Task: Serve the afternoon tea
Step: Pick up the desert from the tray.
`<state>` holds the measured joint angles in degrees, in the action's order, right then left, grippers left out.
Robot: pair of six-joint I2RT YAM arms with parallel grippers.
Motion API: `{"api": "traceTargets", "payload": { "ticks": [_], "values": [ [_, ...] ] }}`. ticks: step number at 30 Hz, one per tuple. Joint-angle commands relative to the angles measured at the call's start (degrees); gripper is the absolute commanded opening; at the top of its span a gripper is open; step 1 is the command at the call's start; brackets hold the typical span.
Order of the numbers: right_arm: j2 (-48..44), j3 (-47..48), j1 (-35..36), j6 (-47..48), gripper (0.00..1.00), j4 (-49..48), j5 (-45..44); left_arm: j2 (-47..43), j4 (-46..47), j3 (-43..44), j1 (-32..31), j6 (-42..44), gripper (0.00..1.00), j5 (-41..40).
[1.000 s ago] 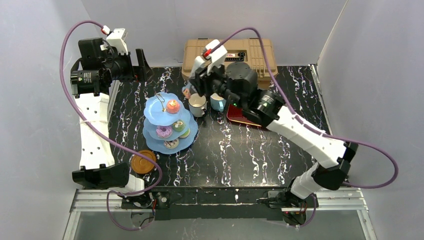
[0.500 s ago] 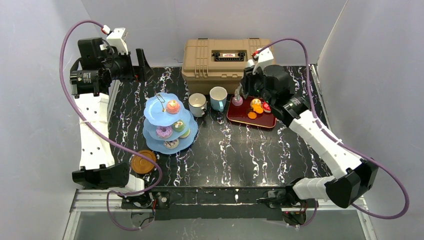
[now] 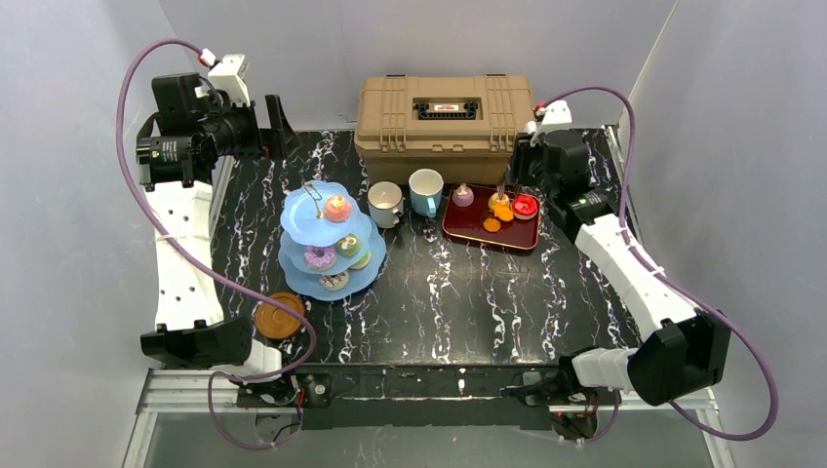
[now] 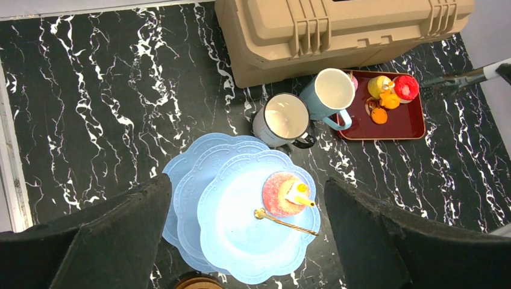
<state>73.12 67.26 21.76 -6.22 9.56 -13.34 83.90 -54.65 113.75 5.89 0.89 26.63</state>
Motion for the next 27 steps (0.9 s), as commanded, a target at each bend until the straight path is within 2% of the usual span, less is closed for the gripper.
{"api": "traceTargets", "payload": {
  "ticks": [1,14,27],
  "values": [
    [1.4,-0.9,-2.8,-0.5,0.50,-8.2,0.4,0.0,-1.3,0.9,0.3,0.4,0.96,1.7],
    [4.8,-4.9,-8.8,-0.5,0.50,-12.7,0.8,0.8,-1.7,1.4,0.3,0.7,0.95,2.0],
    [9.5,-4.7,-10.6,-1.2,0.57,-13.7,2.1,2.0,-2.1,2.9,0.3,0.7,0.95,2.0]
  ]
}}
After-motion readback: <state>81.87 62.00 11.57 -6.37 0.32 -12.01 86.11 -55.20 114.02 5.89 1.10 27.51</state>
